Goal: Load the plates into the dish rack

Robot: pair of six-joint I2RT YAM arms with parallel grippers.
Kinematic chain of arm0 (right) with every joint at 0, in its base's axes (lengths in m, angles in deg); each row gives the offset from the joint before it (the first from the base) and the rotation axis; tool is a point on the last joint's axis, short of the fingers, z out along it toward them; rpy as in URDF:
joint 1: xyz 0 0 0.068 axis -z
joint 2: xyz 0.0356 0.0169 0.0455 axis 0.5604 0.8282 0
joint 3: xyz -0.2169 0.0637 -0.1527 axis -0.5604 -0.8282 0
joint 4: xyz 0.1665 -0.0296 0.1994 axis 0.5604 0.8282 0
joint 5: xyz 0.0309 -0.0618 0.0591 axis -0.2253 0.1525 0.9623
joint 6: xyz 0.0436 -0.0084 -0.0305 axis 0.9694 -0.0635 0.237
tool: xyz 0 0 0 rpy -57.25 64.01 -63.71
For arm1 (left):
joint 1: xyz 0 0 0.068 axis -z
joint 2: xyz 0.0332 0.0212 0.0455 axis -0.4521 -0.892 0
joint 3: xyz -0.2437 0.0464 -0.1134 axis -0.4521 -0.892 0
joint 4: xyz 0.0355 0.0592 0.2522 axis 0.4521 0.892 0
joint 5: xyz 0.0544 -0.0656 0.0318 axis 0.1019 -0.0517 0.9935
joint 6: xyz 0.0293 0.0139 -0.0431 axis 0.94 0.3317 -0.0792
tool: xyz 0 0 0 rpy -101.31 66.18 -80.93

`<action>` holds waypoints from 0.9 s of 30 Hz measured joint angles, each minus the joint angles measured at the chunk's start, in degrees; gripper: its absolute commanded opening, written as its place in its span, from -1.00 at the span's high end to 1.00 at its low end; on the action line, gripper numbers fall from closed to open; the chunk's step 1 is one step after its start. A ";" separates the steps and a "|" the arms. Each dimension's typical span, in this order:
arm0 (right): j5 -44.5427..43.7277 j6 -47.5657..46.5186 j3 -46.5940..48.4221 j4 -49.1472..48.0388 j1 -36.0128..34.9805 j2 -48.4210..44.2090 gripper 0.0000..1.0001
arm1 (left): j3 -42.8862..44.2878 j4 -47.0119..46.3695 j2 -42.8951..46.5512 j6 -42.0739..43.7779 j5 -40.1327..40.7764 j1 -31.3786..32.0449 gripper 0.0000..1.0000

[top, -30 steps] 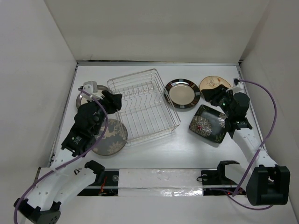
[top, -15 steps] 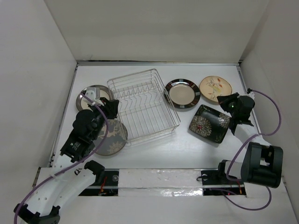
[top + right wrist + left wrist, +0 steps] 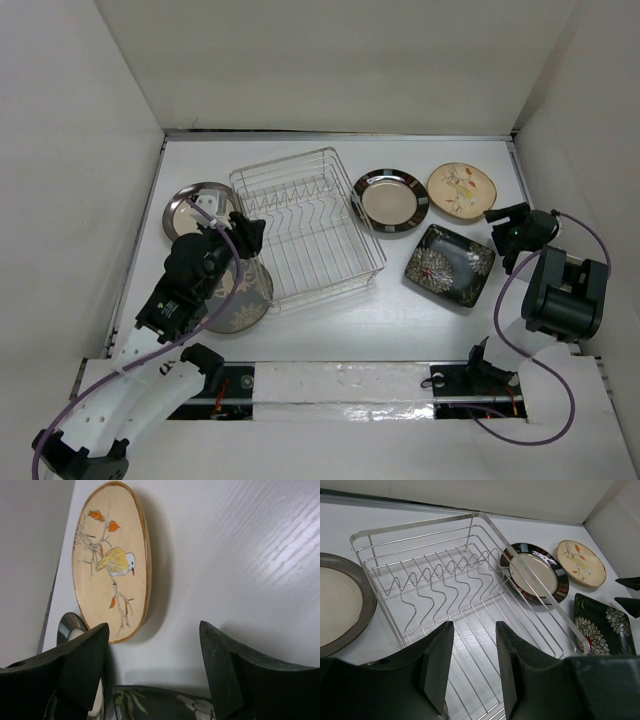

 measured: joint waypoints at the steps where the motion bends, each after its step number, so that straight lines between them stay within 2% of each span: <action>1: 0.22 0.07 1.33 0.35 -0.09 1.99 -0.55 | 0.00 -0.04 0.02 0.07 -0.31 0.00 0.27; 16: 0.39 1.07 16.02 4.79 -3.85 16.24 -0.29 | -0.04 -0.04 3.26 0.39 -1.40 0.00 0.25; 19: 1.11 0.68 18.86 7.80 -3.85 17.27 -0.18 | -0.04 -0.04 3.67 0.46 -1.38 0.00 0.25; 21: 2.08 -0.26 22.16 10.88 -3.67 18.56 0.02 | -0.04 -0.04 3.93 0.52 -1.22 0.00 0.25; 27: 4.96 -1.81 27.87 16.00 -2.84 22.34 0.34 | -0.11 -0.07 5.38 0.61 -1.16 0.00 0.25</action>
